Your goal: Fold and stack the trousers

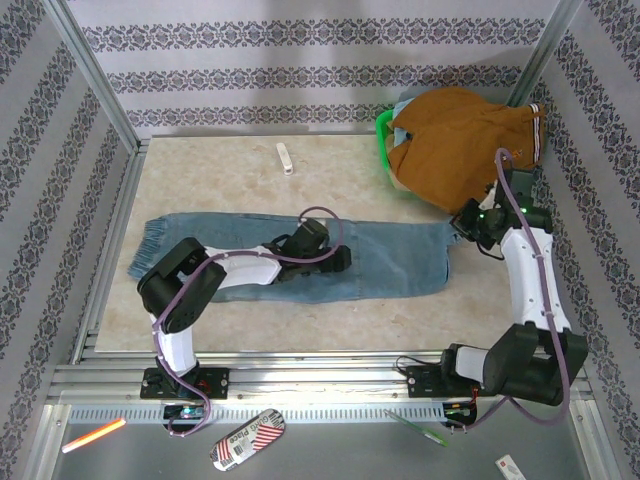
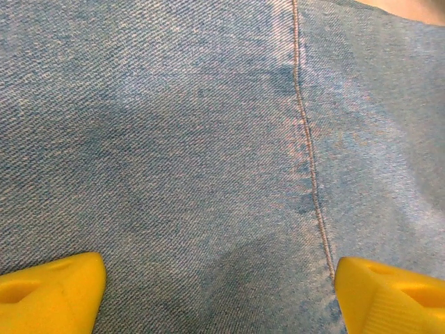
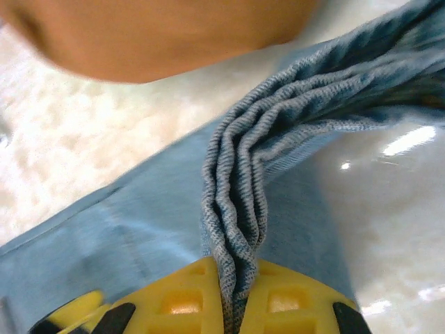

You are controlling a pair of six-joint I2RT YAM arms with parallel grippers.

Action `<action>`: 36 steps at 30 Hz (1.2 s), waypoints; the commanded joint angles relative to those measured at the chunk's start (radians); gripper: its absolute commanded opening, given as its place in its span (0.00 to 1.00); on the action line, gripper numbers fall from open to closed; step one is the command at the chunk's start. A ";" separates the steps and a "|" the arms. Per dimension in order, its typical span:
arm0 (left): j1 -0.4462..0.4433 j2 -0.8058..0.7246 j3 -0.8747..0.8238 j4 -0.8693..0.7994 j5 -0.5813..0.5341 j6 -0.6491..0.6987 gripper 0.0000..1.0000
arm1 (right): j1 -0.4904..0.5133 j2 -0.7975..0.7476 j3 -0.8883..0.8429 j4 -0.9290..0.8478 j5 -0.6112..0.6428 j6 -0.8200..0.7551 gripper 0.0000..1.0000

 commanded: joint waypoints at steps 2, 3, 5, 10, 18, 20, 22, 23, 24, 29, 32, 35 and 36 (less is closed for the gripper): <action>-0.049 0.009 0.007 -0.038 0.075 -0.077 0.86 | 0.200 -0.025 0.103 -0.079 0.027 0.005 0.00; -0.048 -0.009 0.006 -0.044 0.078 -0.077 0.87 | 0.263 -0.015 0.123 -0.080 0.047 0.011 0.00; -0.029 -0.065 -0.006 -0.064 0.075 -0.067 0.88 | 0.383 0.010 0.164 -0.087 0.093 0.015 0.00; 0.136 -0.281 -0.080 -0.218 0.088 -0.007 0.90 | 0.581 0.059 0.206 -0.070 0.148 0.041 0.00; 0.424 -0.536 -0.292 -0.396 -0.015 0.062 0.89 | 0.808 0.169 0.197 0.058 0.215 0.152 0.00; 0.446 -0.535 -0.331 -0.382 -0.007 0.053 0.89 | 0.844 0.220 0.201 0.091 0.226 0.183 0.00; 0.460 -0.528 -0.361 -0.365 -0.005 0.050 0.89 | 0.871 0.265 0.207 0.127 0.229 0.212 0.00; 0.463 -0.522 -0.373 -0.356 -0.005 0.050 0.89 | 0.883 0.286 0.218 0.134 0.233 0.222 0.00; 0.464 -0.512 -0.380 -0.350 -0.007 0.052 0.89 | 0.894 0.307 0.232 0.138 0.241 0.230 0.00; 0.467 -0.439 -0.403 -0.311 0.008 0.065 0.89 | 0.951 0.394 0.282 0.178 0.266 0.275 0.00; 0.469 -0.420 -0.419 -0.280 0.033 0.064 0.89 | 0.974 0.444 0.286 0.229 0.258 0.321 0.00; 0.469 -0.422 -0.433 -0.259 0.051 0.053 0.89 | 0.999 0.512 0.316 0.243 0.259 0.351 0.00; 0.469 -0.424 -0.436 -0.255 0.060 0.053 0.89 | 1.007 0.528 0.319 0.252 0.260 0.363 0.00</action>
